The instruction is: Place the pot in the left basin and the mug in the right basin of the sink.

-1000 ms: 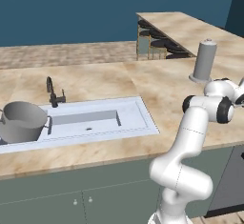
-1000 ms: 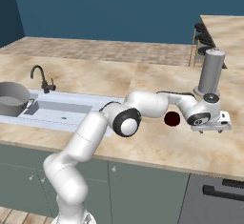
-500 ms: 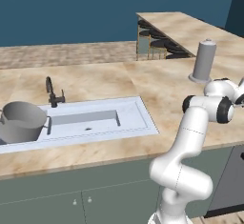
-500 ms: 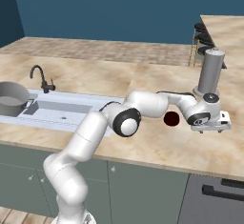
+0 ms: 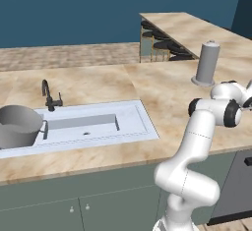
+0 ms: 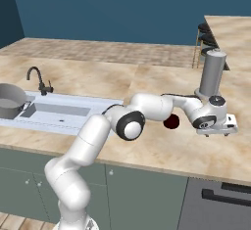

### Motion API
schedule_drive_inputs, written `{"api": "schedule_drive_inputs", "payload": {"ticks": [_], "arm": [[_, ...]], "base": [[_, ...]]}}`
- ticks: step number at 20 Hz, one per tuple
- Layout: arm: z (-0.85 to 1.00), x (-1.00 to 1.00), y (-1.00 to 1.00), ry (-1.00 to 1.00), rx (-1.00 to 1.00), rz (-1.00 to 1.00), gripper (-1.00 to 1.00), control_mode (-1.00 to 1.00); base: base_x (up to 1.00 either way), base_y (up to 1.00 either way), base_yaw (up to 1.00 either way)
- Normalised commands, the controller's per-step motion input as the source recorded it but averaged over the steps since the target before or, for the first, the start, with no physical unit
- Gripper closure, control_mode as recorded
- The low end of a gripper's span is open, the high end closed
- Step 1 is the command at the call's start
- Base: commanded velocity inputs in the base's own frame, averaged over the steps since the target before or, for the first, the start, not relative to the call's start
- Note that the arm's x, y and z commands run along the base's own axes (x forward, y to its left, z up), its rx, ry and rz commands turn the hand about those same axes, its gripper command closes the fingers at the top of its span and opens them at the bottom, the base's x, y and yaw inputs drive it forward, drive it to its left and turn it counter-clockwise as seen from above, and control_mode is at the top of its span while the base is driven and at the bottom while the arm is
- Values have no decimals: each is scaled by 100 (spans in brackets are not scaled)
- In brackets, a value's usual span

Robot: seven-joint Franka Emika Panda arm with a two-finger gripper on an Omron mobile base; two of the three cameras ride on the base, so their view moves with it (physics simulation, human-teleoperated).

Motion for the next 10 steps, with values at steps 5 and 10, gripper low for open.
{"api": "schedule_drive_inputs", "payload": {"ticks": [5,10], "arm": [[0,0,0,0,0,0,-100,100],[0,0,0,0,0,0,-100,-100]], "base": [[0,-7,0],[0,0,0]]}}
